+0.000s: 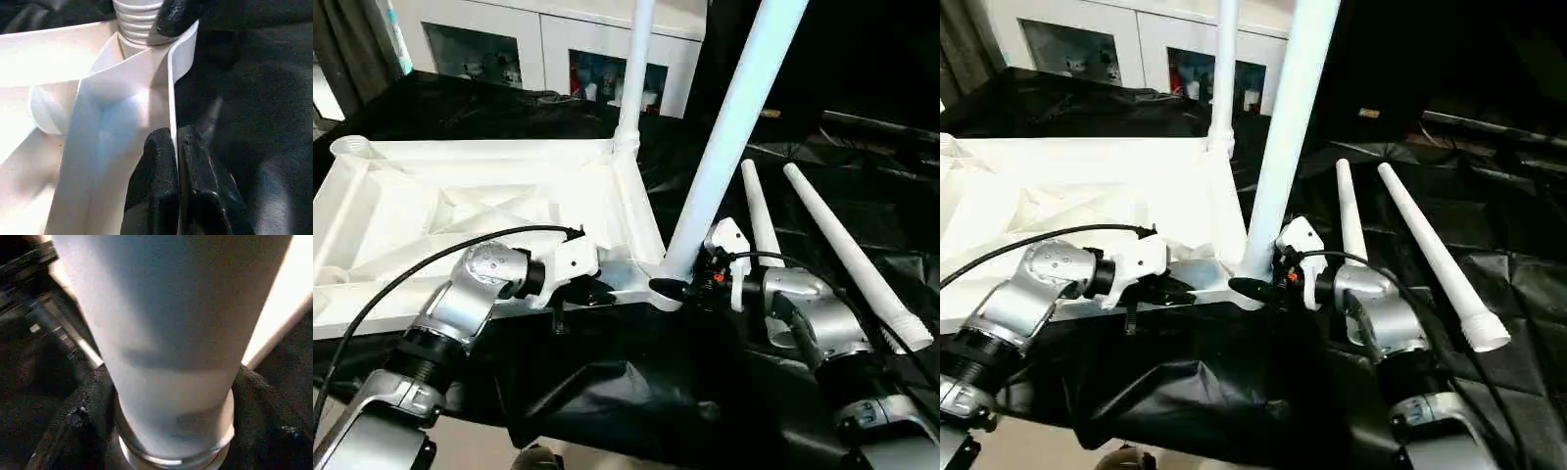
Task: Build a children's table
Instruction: Rotate leg to tighten
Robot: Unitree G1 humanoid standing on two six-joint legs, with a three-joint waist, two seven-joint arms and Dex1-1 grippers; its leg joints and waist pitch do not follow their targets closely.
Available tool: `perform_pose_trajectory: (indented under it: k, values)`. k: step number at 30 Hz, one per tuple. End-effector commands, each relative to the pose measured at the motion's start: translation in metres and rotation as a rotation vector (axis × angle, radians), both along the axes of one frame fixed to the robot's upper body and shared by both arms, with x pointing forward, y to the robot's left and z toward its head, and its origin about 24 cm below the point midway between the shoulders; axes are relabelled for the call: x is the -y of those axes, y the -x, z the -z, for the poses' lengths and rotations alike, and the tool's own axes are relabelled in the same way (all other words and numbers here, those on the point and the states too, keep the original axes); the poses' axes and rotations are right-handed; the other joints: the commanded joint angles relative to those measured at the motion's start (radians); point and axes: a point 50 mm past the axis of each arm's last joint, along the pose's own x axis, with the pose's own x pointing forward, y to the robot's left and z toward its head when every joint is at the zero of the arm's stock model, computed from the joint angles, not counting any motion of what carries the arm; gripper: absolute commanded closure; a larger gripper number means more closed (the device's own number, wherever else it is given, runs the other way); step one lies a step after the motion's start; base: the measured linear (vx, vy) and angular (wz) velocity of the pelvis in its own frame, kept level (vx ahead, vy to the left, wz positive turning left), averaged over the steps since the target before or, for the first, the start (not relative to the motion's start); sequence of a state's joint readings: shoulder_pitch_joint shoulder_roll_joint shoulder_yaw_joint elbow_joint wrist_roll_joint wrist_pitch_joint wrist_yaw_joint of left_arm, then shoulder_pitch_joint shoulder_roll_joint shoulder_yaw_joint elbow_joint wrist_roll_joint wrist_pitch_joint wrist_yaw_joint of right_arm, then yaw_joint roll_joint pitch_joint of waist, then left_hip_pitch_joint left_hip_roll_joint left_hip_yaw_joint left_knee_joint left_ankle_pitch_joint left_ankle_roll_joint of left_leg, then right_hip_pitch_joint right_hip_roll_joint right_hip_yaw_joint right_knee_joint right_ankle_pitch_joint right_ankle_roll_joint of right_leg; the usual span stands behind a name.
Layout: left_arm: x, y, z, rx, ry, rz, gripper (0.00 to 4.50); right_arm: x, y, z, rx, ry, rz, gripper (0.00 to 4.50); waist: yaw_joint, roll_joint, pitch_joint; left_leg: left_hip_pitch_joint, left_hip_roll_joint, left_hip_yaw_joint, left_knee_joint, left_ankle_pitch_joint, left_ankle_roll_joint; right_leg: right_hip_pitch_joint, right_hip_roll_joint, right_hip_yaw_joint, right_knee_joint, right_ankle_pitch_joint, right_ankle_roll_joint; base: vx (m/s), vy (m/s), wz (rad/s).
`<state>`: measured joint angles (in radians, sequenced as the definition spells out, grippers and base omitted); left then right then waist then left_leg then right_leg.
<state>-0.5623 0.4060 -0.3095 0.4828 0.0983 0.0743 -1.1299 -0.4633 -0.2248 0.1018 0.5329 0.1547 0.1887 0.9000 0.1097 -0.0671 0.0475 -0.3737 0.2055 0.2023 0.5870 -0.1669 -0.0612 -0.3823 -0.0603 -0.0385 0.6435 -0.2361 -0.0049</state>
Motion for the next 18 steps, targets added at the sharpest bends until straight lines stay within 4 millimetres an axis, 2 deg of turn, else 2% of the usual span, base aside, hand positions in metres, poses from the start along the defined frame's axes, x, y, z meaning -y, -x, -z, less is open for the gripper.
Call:
perform_pose_trajectory:
  k: [1,2,3,4,5,8,9,10,12,14,15,16,17,18]
  values:
    - [0.005,-0.013,0.001,0.041,0.045,-0.164,4.50,-0.006,0.003,0.020,-0.081,0.020,0.102,1.73,-0.003,0.008,-0.045,0.029,0.037,-0.024,-0.076,-0.258,-0.037,0.024,-0.088,0.044,-0.095,-0.221,-0.185,0.000,0.000,0.00]
    - [0.009,-0.016,0.002,0.041,0.045,-0.193,4.50,-0.010,0.001,0.024,-0.093,0.023,0.161,1.73,-0.004,0.006,-0.044,0.030,0.036,-0.025,-0.077,-0.276,-0.045,0.023,-0.089,0.044,-0.099,-0.258,-0.175,0.000,0.000,0.00]
    - [0.015,-0.021,0.003,0.045,0.047,-0.240,4.50,-0.015,-0.004,0.028,-0.115,0.026,0.263,1.74,-0.004,0.010,-0.045,0.035,0.037,-0.028,-0.078,-0.302,-0.062,0.019,-0.094,0.046,-0.104,-0.317,-0.165,0.000,0.000,0.00]
    - [0.020,-0.024,0.004,0.047,0.047,-0.272,4.50,-0.019,-0.007,0.032,-0.132,0.030,0.334,1.74,-0.008,0.007,-0.045,0.035,0.036,-0.028,-0.079,-0.312,-0.066,0.018,-0.093,0.045,-0.106,-0.336,-0.161,0.000,0.000,0.00]
    - [0.029,-0.028,0.005,0.052,0.054,-0.318,4.50,-0.026,-0.012,0.035,-0.159,0.030,0.429,1.74,-0.010,0.012,-0.045,0.033,0.036,-0.034,-0.082,-0.318,-0.079,0.019,-0.095,0.044,-0.109,-0.374,-0.146,0.000,0.000,0.00]
    - [0.050,-0.035,0.006,0.056,0.075,-0.391,4.50,-0.043,-0.019,0.036,-0.215,-0.004,0.554,1.74,-0.016,0.012,-0.044,0.042,0.033,-0.031,-0.079,-0.353,-0.082,0.007,-0.092,0.045,-0.116,-0.395,-0.140,-0.021,0.002,-0.01]
    - [0.062,-0.038,0.006,0.056,0.086,-0.420,4.50,-0.054,-0.022,0.034,-0.234,-0.010,0.589,1.74,-0.016,0.011,-0.044,0.046,0.032,-0.032,-0.077,-0.372,-0.079,0.003,-0.093,0.045,-0.119,-0.407,-0.136,0.000,0.000,0.00]
    - [0.064,-0.038,0.006,0.057,0.086,-0.421,4.50,-0.055,-0.023,0.034,-0.234,-0.009,0.591,1.74,-0.015,0.013,-0.044,0.048,0.031,-0.033,-0.076,-0.386,-0.076,0.002,-0.093,0.044,-0.124,-0.419,-0.130,0.000,0.000,0.00]
    - [0.073,-0.039,0.005,0.062,0.084,-0.422,4.50,-0.062,-0.026,0.030,-0.225,-0.003,0.602,1.74,-0.013,0.013,-0.045,0.044,0.031,-0.034,-0.078,-0.382,-0.065,0.005,-0.092,0.042,-0.123,-0.398,-0.123,0.000,0.000,0.00]
    - [0.076,-0.039,0.002,0.083,0.088,-0.390,4.50,-0.066,-0.031,0.022,-0.177,-0.023,0.578,1.18,-0.012,0.012,-0.049,0.034,0.031,-0.035,-0.082,-0.352,-0.050,0.013,-0.091,0.042,-0.117,-0.341,-0.125,0.000,0.000,0.00]
    - [0.076,-0.039,0.002,0.085,0.088,-0.387,4.50,-0.066,-0.032,0.021,-0.171,-0.026,0.575,1.04,-0.012,0.012,-0.052,0.027,0.031,-0.034,-0.083,-0.315,-0.043,0.019,-0.090,0.041,-0.109,-0.280,-0.133,0.000,0.000,0.00]
    - [0.076,-0.039,0.001,0.093,0.090,-0.372,4.50,-0.066,-0.033,0.018,-0.154,-0.030,0.563,1.04,-0.011,0.012,-0.053,0.028,0.032,-0.033,-0.083,-0.303,-0.033,0.018,-0.088,0.039,-0.107,-0.250,-0.141,0.000,0.000,0.00]
    - [0.074,-0.038,0.001,0.093,0.088,-0.361,4.50,-0.065,-0.034,0.016,-0.126,-0.026,0.552,0.95,-0.011,0.012,-0.053,0.028,0.032,-0.033,-0.083,-0.303,-0.033,0.018,-0.088,0.039,-0.107,-0.250,-0.141,0.000,0.000,0.00]
    - [0.070,-0.037,0.002,0.091,0.089,-0.338,4.50,-0.062,-0.035,0.013,-0.088,-0.017,0.533,0.83,-0.013,0.012,-0.055,0.019,0.029,-0.034,-0.083,-0.289,-0.024,0.024,-0.091,0.038,-0.104,-0.228,-0.150,0.000,0.000,0.00]
